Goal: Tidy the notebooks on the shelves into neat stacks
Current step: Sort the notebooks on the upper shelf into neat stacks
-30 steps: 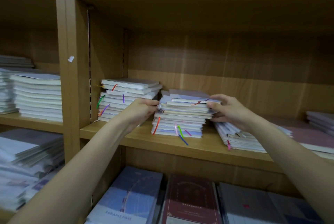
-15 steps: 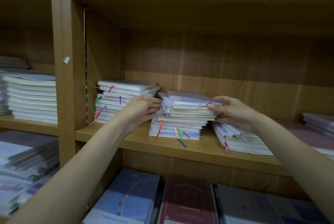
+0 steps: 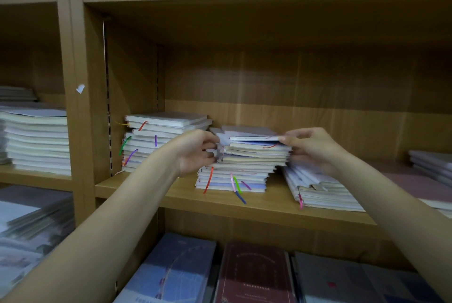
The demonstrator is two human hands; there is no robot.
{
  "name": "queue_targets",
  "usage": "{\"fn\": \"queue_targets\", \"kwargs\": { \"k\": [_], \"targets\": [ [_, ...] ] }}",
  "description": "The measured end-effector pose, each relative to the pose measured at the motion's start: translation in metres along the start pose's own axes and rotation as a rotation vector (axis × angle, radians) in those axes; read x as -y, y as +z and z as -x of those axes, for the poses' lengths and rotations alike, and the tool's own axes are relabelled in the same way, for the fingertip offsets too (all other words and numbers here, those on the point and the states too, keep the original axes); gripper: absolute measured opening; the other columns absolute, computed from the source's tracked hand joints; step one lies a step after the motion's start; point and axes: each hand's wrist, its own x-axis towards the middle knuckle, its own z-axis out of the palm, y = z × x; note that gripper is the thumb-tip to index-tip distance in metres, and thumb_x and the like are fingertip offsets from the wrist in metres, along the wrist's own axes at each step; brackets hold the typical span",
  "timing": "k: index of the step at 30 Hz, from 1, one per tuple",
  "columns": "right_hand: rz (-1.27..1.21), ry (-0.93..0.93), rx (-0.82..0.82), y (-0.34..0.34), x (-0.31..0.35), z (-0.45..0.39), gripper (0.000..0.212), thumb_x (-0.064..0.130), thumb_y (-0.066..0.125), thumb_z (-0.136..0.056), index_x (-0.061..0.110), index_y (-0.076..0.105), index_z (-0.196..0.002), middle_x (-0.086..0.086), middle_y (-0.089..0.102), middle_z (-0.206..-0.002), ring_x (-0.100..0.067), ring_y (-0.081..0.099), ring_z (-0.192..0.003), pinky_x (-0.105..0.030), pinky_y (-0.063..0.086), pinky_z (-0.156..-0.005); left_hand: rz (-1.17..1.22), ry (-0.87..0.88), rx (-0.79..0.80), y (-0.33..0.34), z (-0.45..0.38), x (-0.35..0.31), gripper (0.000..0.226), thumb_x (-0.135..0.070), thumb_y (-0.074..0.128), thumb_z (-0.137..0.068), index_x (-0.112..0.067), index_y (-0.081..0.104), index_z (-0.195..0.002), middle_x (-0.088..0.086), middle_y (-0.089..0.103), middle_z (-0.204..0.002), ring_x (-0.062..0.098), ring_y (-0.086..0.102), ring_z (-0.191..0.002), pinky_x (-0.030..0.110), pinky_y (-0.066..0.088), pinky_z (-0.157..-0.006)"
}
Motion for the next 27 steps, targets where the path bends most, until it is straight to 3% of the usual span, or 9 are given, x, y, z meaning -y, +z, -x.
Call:
{"fn": "queue_targets", "kwargs": {
  "k": [2,5,9,11,14,19,23,27],
  "targets": [
    [-0.132,0.057,0.035,-0.007,-0.002,0.005,0.037,0.002,0.071,-0.077,0.0,0.06,-0.113,-0.019,0.067,-0.103,-0.026,0.068,-0.091,-0.029,0.059,-0.069,-0.007,-0.01,0.023,0.004,0.0,-0.006,0.035,-0.009,0.039,-0.097,0.0,0.041,-0.131,0.013,0.044,-0.138,0.032,0.054,-0.105,0.042,0.038,-0.096],
    [-0.263,0.051,0.036,-0.01,0.001,0.008,0.037,-0.004,0.069,-0.077,-0.004,0.06,-0.113,-0.021,0.067,-0.104,-0.025,0.068,-0.088,-0.028,0.059,-0.067,-0.015,0.0,0.004,0.01,0.004,-0.015,0.032,-0.01,0.038,-0.097,-0.002,0.042,-0.128,0.013,0.044,-0.137,0.044,0.041,-0.121,0.054,0.029,-0.102],
    [-0.13,-0.034,0.028,-0.001,0.013,0.009,0.031,-0.002,0.07,-0.077,-0.001,0.062,-0.107,-0.018,0.068,-0.099,-0.021,0.07,-0.075,-0.024,0.059,-0.06,-0.134,0.043,-0.089,0.011,0.003,-0.011,0.009,-0.001,0.041,-0.095,-0.002,0.05,-0.095,0.016,0.055,-0.098,0.025,0.057,-0.091,0.037,0.049,-0.08],
    [-0.078,-0.049,0.01,0.005,0.014,0.008,0.031,0.0,0.071,-0.077,0.0,0.062,-0.107,-0.019,0.068,-0.098,-0.02,0.069,-0.067,-0.024,0.058,-0.056,-0.378,0.099,-0.147,0.009,0.0,-0.006,0.01,-0.002,0.046,-0.094,0.001,0.055,-0.097,0.01,0.055,-0.088,0.019,0.056,-0.082,0.028,0.049,-0.069],
    [0.023,-0.046,-0.058,0.011,0.009,0.003,0.035,0.005,0.074,-0.077,0.004,0.06,-0.109,-0.018,0.067,-0.099,-0.022,0.068,-0.069,-0.027,0.059,-0.058,-0.772,0.236,-0.175,0.002,-0.003,-0.004,0.028,-0.018,0.056,-0.092,0.0,0.06,-0.113,0.001,0.056,-0.103,0.015,0.051,-0.099,0.026,0.037,-0.084],
    [0.185,-0.043,0.061,0.004,0.007,0.004,0.044,0.005,0.073,-0.078,0.007,0.056,-0.118,-0.017,0.064,-0.111,-0.026,0.064,-0.099,-0.033,0.053,-0.087,-1.104,0.45,-0.201,-0.001,-0.01,-0.001,0.059,-0.021,0.069,-0.081,-0.009,0.047,-0.135,0.006,0.057,-0.128,0.015,0.054,-0.112,0.02,0.041,-0.087],
    [0.131,-0.027,0.14,0.0,0.005,0.009,0.045,-0.008,0.064,-0.082,0.001,0.05,-0.123,-0.009,0.066,-0.089,-0.017,0.065,-0.079,-0.019,0.056,-0.066,-1.216,0.663,-0.308,-0.003,-0.013,-0.003,0.052,-0.026,0.069,-0.082,-0.01,0.054,-0.129,0.008,0.063,-0.12,0.018,0.059,-0.108,0.021,0.042,-0.086],
    [0.105,-0.06,0.08,-0.001,0.003,0.007,0.043,-0.006,0.066,-0.081,0.0,0.052,-0.121,-0.008,0.066,-0.091,-0.014,0.063,-0.076,-0.017,0.055,-0.062,-1.323,0.792,-0.369,0.004,-0.015,-0.001,0.035,-0.023,0.061,-0.089,-0.01,0.061,-0.122,0.01,0.067,-0.11,0.023,0.061,-0.1,0.031,0.047,-0.086]
  ]
}}
